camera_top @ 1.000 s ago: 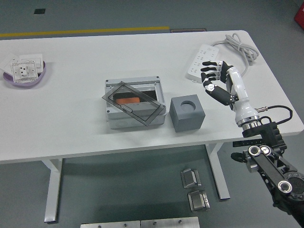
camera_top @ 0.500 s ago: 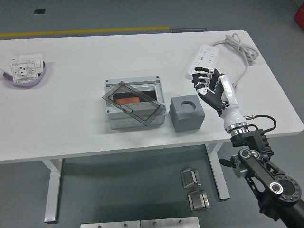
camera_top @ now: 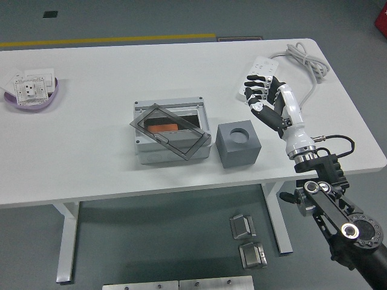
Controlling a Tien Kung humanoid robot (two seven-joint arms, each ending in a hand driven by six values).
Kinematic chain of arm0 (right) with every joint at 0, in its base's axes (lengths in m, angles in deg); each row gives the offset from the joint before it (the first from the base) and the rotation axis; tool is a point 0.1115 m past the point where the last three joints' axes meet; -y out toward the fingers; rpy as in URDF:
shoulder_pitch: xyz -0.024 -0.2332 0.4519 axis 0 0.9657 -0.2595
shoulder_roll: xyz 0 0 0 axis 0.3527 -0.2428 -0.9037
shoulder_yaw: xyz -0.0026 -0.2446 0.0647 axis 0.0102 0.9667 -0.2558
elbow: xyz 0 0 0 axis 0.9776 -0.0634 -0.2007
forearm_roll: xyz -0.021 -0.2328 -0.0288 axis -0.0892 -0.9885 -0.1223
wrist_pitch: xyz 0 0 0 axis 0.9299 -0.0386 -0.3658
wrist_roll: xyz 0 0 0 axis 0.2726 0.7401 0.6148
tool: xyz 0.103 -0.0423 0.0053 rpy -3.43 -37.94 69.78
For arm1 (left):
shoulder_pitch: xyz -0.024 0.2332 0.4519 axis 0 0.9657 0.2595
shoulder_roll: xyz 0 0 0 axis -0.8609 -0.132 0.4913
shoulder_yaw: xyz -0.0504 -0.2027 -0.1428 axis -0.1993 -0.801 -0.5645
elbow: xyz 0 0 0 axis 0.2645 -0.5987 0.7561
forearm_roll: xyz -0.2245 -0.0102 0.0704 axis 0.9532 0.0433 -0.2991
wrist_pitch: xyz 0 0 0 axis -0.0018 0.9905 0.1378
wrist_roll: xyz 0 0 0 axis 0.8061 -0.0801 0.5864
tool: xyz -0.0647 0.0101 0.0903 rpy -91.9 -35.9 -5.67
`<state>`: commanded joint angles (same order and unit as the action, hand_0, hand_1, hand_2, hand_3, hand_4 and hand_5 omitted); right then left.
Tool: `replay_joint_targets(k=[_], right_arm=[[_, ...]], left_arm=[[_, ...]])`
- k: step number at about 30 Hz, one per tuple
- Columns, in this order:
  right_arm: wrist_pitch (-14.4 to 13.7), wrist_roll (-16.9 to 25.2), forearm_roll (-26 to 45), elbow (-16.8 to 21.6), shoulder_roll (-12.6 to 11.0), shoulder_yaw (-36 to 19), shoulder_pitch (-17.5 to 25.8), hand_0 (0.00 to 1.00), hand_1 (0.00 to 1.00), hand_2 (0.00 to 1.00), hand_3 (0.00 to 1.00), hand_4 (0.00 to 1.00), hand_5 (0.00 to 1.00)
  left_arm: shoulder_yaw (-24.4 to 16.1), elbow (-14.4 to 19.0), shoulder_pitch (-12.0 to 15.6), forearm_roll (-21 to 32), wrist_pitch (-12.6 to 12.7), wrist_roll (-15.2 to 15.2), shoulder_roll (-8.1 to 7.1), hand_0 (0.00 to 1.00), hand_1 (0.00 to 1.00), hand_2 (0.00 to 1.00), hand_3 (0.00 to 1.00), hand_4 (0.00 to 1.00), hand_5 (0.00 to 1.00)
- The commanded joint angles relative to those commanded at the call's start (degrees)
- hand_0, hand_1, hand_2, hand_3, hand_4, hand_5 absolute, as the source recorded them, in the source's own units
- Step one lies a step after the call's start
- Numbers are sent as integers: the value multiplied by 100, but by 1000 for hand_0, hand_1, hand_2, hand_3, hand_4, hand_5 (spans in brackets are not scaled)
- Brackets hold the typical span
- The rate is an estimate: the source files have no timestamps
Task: Pick up the cylinder from the cube,place it in the box,flap close box
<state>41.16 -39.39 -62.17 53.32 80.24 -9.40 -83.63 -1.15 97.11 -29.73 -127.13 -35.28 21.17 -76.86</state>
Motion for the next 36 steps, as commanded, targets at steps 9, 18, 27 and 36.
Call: replay_joint_targets(k=[9,18,27,36], right_arm=[[51,-20,-11,-3,-141,-172,131,541,567,638,643,582,253],[155,-19,-3,-39,-187,-315,211,548,571,642,646,584,257],[266,-7,-22,-66,-226,-529,308,548,571,643,649,586,256],[379,-3,-49,-94,-248,-572,326,598,612,661,657,598,266]], left_arm=[[34,0,93,-22,-5,47,178,633,640,638,685,668,298],[-18,0,145,36,20,37,192,633,640,638,685,669,297],[-115,0,144,-56,50,65,260,633,640,639,685,669,298],[-30,0,178,53,82,-27,285,633,640,638,685,669,298]])
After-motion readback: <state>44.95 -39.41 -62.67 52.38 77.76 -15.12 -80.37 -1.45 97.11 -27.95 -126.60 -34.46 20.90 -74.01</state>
